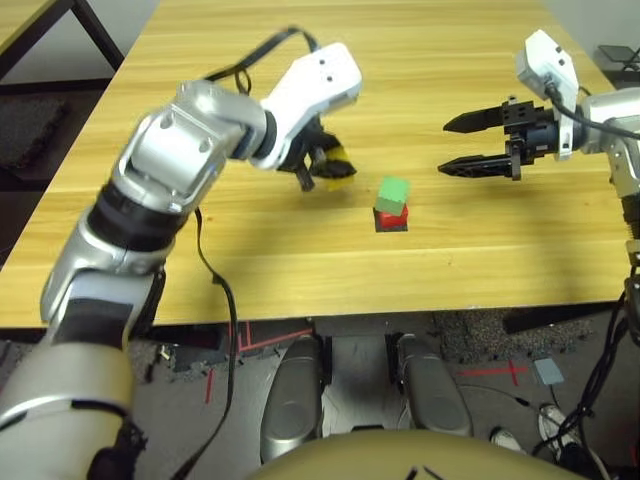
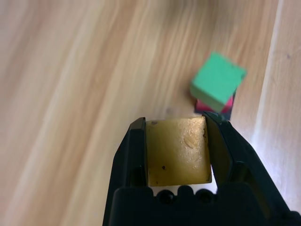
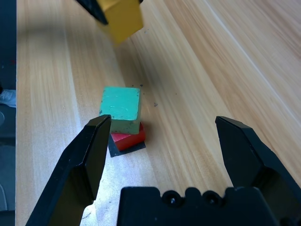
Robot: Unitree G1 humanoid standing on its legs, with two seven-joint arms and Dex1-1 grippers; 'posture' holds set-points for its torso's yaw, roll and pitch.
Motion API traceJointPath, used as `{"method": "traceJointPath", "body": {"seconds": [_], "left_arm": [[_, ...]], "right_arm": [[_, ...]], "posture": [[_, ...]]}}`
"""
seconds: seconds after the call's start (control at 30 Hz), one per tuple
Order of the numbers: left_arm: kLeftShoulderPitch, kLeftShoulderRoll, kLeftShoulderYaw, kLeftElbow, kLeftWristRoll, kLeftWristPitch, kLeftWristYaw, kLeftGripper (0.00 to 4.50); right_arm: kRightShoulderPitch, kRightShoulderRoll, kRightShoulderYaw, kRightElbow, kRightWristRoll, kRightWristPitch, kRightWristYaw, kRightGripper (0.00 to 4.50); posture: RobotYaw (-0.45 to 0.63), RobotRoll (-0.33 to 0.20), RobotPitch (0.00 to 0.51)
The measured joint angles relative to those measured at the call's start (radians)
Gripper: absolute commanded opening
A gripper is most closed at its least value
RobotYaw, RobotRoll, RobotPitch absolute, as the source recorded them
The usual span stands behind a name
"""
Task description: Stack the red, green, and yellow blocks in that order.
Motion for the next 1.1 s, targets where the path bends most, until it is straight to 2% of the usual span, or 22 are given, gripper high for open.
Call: {"method": "traceJointPath", "body": {"seconds": [0.27,0.53,0.83,1.1], "left_arm": [[-0.123,-0.129,-0.08,0.153,0.026,-0.058,-0.08,1.87],[-0.141,-0.225,-0.102,0.244,0.062,-0.106,-0.103,1.87],[-0.07,-0.234,-0.128,0.235,0.084,-0.113,-0.118,1.87],[-0.067,-0.234,-0.13,0.229,0.108,-0.127,-0.118,1.87]], "right_arm": [[0.041,-0.006,-0.021,-0.042,0.001,0.021,-0.017,4.5],[0.078,-0.006,-0.028,-0.088,0.021,0.05,-0.038,4.5],[0.107,-0.021,-0.043,-0.118,0.04,0.072,-0.062,4.5],[0.107,-0.021,-0.043,-0.127,0.041,0.074,-0.069,4.5]], "posture": [[0.23,0.013,0.129],[0.2,0.022,0.134],[0.19,0.022,0.138],[0.19,0.024,0.138]]}}
